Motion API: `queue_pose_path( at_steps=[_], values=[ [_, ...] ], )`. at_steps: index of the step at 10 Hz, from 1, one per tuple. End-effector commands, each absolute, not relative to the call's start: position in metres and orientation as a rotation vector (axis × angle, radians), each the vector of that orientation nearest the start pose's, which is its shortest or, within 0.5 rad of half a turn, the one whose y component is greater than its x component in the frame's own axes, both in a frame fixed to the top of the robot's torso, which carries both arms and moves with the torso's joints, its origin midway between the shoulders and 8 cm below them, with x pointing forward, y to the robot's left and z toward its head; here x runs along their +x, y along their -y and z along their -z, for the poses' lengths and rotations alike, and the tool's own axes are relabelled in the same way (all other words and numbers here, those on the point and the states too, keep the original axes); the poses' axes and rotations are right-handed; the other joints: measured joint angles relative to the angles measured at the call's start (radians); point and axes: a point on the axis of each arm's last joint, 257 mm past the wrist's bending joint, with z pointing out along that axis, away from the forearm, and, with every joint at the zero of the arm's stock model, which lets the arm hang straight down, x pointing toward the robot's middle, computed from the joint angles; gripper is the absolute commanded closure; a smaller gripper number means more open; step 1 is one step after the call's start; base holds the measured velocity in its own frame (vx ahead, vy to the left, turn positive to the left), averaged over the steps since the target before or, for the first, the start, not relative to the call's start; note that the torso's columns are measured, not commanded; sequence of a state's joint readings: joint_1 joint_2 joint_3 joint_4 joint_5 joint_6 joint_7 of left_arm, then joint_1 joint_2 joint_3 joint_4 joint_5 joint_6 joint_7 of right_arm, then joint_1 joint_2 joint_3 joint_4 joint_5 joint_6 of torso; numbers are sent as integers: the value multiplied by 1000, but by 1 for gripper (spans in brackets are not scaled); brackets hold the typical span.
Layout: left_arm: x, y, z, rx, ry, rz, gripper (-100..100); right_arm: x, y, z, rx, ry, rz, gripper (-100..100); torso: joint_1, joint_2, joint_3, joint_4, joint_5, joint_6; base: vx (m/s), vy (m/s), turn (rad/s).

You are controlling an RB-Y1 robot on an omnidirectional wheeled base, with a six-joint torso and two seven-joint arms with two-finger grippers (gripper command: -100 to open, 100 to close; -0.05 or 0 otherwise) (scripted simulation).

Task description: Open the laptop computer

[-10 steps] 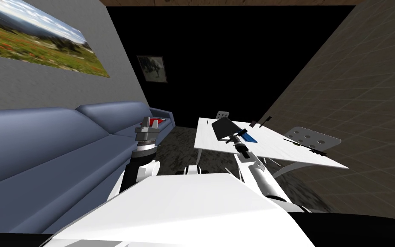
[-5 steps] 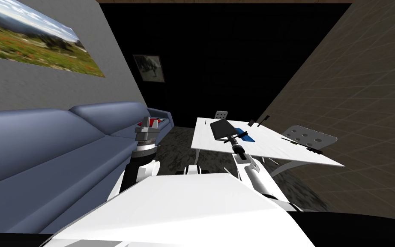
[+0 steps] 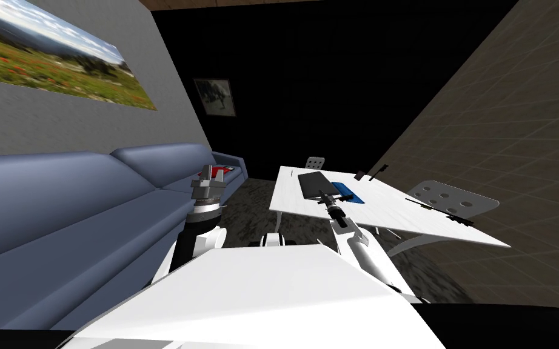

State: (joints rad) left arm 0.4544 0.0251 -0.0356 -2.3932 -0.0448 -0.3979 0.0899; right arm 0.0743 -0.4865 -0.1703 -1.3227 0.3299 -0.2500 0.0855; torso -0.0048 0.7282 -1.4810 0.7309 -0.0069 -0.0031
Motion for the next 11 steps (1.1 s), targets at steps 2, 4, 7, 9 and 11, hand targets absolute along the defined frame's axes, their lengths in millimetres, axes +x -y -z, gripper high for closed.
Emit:
queue_pose_path(
  at_steps=[2, 4, 7, 9, 11],
  values=[
    [341, -253, -69, -609, -600, 1419, 0, 482, 448, 275, 639, -1591, -420, -100, -2, 2, 1, 2, 0, -2, 23, -94, 72],
    [341, -253, -69, -609, -600, 1419, 0, 480, 456, 281, 651, -1610, -373, -100, 3, 1, 2, 0, -1, -1, 2, -4, -9],
    [341, -253, -69, -609, -600, 1419, 0, 465, 436, 290, 647, -1661, -357, -100, -3, -2, -1, -4, -7, -4, 14, -80, 119],
    [341, -253, -69, -609, -600, 1419, 0, 463, 445, 295, 664, -1670, -313, -100, 2, -6, -3, -6, -3, -2, -7, 7, 20],
    [341, -253, -69, -609, -600, 1419, 0, 447, 424, 300, 656, -1703, -309, -100, -3, -2, -1, -1, -2, -2, 20, -87, 176]
  ],
)
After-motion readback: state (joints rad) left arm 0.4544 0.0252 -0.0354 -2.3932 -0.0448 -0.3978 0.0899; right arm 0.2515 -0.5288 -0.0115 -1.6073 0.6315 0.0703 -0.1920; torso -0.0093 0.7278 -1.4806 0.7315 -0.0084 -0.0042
